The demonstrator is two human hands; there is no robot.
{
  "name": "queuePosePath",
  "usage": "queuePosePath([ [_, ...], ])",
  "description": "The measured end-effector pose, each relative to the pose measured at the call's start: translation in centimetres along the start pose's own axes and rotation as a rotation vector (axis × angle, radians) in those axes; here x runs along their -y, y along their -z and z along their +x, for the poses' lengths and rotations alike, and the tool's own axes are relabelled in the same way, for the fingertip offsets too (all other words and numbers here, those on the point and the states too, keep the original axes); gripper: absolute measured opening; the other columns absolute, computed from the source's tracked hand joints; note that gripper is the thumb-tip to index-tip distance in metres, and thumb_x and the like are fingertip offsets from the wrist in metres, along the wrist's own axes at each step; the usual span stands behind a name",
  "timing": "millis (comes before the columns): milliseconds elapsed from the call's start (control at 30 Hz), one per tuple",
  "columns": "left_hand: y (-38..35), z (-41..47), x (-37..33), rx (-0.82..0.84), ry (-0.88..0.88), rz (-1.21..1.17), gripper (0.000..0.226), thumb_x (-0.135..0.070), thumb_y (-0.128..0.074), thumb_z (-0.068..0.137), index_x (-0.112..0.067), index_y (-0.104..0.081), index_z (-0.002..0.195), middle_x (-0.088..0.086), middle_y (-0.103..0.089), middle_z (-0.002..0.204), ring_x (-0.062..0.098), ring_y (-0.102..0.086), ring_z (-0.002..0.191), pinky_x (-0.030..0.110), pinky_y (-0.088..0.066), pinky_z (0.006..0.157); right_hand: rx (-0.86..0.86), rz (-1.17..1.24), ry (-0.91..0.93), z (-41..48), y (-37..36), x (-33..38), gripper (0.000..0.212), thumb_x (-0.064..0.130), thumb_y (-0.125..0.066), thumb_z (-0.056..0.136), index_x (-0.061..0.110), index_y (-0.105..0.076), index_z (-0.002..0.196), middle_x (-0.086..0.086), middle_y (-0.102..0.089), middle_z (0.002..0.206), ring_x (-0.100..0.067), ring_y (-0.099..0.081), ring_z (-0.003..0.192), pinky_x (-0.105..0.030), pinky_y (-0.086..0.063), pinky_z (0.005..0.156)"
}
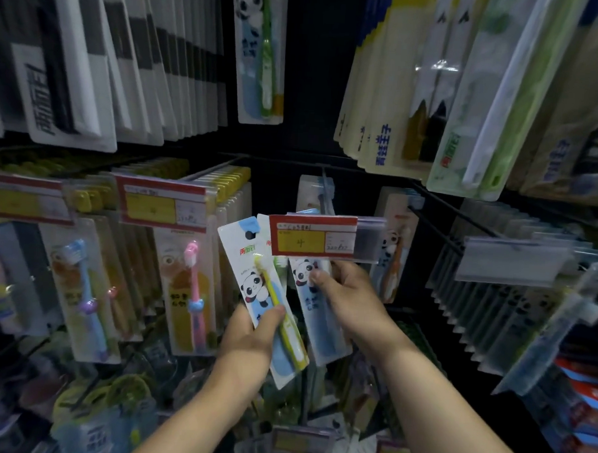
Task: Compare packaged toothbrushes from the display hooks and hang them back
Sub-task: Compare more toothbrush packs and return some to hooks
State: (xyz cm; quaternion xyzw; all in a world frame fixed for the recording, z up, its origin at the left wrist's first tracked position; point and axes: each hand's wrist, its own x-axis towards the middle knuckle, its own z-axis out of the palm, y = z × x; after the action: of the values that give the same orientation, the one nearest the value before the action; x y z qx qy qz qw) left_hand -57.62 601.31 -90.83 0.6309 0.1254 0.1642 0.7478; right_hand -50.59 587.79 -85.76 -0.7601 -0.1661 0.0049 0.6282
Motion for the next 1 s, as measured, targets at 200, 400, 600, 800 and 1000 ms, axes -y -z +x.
queuePosePath([
  [200,-0.1,0.0,0.2,0.007,-0.03,-0.047,0.015,-0.011,-0.061,0.101,-0.025,-0.064,0.105,-0.002,-0.075,0.106,0.018,-0.071,0.098,0.039,-0.056,0.09,-0.025,-0.025,0.079,1.0,0.0,0.8,0.021,0.019,-0.054,0.106,0.04,-0.059,0.109,0.036,-0.057,0.088,0.033,-0.051,0.07,0.006,-0.036,0.06],
  [400,0.0,0.4,0.7,-0.011,-0.051,-0.057,0.012,-0.012,-0.067,0.098,-0.022,-0.067,0.104,-0.013,-0.079,0.089,0.016,-0.074,0.092,0.041,-0.056,0.09,-0.238,-0.05,0.022,2.5,-1.0,0.4,0.05,0.057,-0.048,0.097,0.023,-0.059,0.132,0.001,-0.064,0.131,-0.017,-0.059,0.121,-0.041,-0.049,0.105],
  [600,0.4,0.4,0.4,-0.02,-0.065,-0.081,0.01,-0.012,-0.07,0.095,-0.017,-0.067,0.103,-0.008,-0.08,0.091,0.004,-0.075,0.079,0.023,-0.058,0.071,-0.283,-0.263,-0.001,2.0,-0.6,-1.3,0.044,0.058,-0.061,0.094,0.034,-0.058,0.131,0.005,-0.056,0.132,-0.013,-0.054,0.12,-0.027,-0.044,0.091],
  [800,0.2,0.8,0.6,-0.073,-0.072,-0.038,0.014,-0.01,-0.08,0.086,-0.018,-0.069,0.091,-0.011,-0.079,0.079,0.015,-0.074,0.08,0.035,-0.057,0.079,0.039,-0.007,0.045,-0.7,-0.6,0.1,0.025,0.043,-0.07,0.095,0.028,-0.072,0.114,0.005,-0.075,0.109,-0.009,-0.068,0.09,-0.03,-0.054,0.077],
  [1000,0.0,0.9,0.6,-0.092,-0.063,0.038,0.017,-0.009,-0.088,0.077,-0.009,-0.072,0.085,0.003,-0.079,0.081,0.019,-0.074,0.072,0.035,-0.059,0.073,0.129,0.001,0.019,-1.0,0.1,-0.3,0.021,0.019,-0.08,0.088,0.017,-0.074,0.108,-0.004,-0.074,0.099,-0.009,-0.067,0.086,-0.02,-0.049,0.07],
])
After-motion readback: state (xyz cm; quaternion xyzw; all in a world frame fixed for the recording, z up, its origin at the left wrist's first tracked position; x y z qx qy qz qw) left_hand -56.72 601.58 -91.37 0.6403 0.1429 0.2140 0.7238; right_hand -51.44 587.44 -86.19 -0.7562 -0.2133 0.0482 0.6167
